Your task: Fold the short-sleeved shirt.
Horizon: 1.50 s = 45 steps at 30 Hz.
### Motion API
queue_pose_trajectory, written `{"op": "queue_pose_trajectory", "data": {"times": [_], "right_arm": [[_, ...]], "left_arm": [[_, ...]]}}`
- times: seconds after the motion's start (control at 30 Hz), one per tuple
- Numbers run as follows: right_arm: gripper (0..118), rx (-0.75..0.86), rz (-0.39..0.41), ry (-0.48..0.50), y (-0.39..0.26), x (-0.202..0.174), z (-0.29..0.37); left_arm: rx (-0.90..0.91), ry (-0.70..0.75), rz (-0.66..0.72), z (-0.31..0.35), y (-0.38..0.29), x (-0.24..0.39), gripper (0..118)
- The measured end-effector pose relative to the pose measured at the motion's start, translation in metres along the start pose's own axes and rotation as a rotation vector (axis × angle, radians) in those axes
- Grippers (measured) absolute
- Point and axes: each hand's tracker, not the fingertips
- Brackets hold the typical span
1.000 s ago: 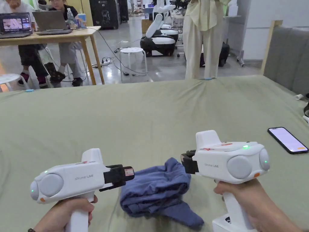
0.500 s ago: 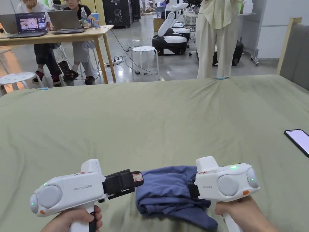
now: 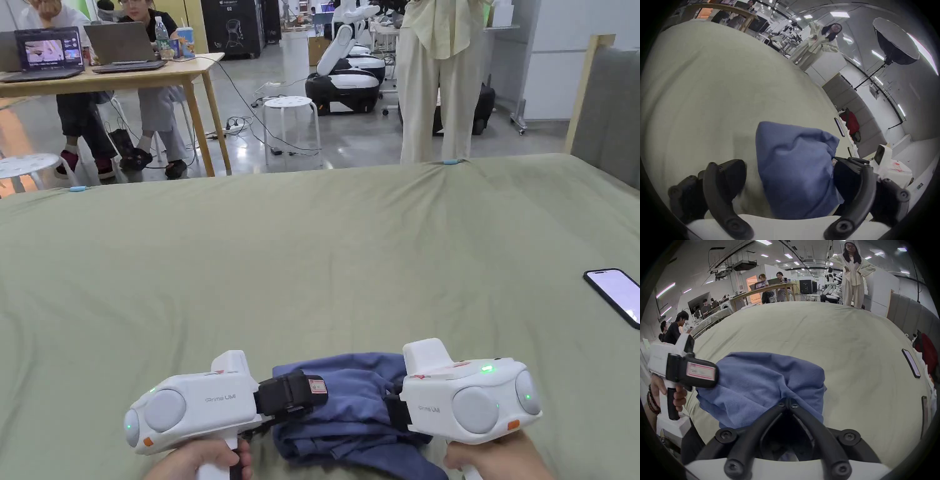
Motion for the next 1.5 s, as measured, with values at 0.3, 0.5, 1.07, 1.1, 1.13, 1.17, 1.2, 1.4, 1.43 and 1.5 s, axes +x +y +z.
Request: {"op": "queue_pose_trajectory", "data": {"times": [0.3,0.5,1.07,1.1,1.13,1.17,1.2,1.4,1.43,1.5], "right_arm": [[0,0.011,0.000,-0.001,-0.003,0.001,-0.001],[0,0.039,0.004,-0.021,0.000,-0.010,0.001],[0,0.243,0.201,0.077,0.096,-0.191,-0.039],[0,0.242,0.204,0.102,0.102,-0.204,-0.048],[0,0.243,0.217,0.115,0.107,-0.216,-0.056],[0,0.244,0.235,0.121,0.112,-0.230,-0.064],[0,0.247,0.246,0.128,0.115,-0.242,-0.072],[0,0.219,0.292,0.207,0.122,-0.295,-0.114],[0,0.214,0.299,0.209,0.121,-0.301,-0.119],[0,0.205,0.312,0.221,0.119,-0.310,-0.124]], "left_arm": [[-0.012,-0.043,-0.050,-0.012,0.003,0.009,33],[-0.016,-0.083,-0.081,0.002,0.011,0.007,29],[0.060,0.001,-0.091,0.184,0.081,-0.153,29],[0.064,0.010,-0.089,0.200,0.086,-0.171,29],[0.065,0.017,-0.087,0.215,0.092,-0.189,29],[0.062,0.030,-0.094,0.231,0.097,-0.206,29],[0.066,0.045,-0.102,0.246,0.108,-0.233,29],[0.124,0.114,-0.053,0.329,0.129,-0.338,28],[0.123,0.110,-0.052,0.340,0.131,-0.350,28],[0.127,0.114,-0.052,0.360,0.133,-0.369,28]]}}
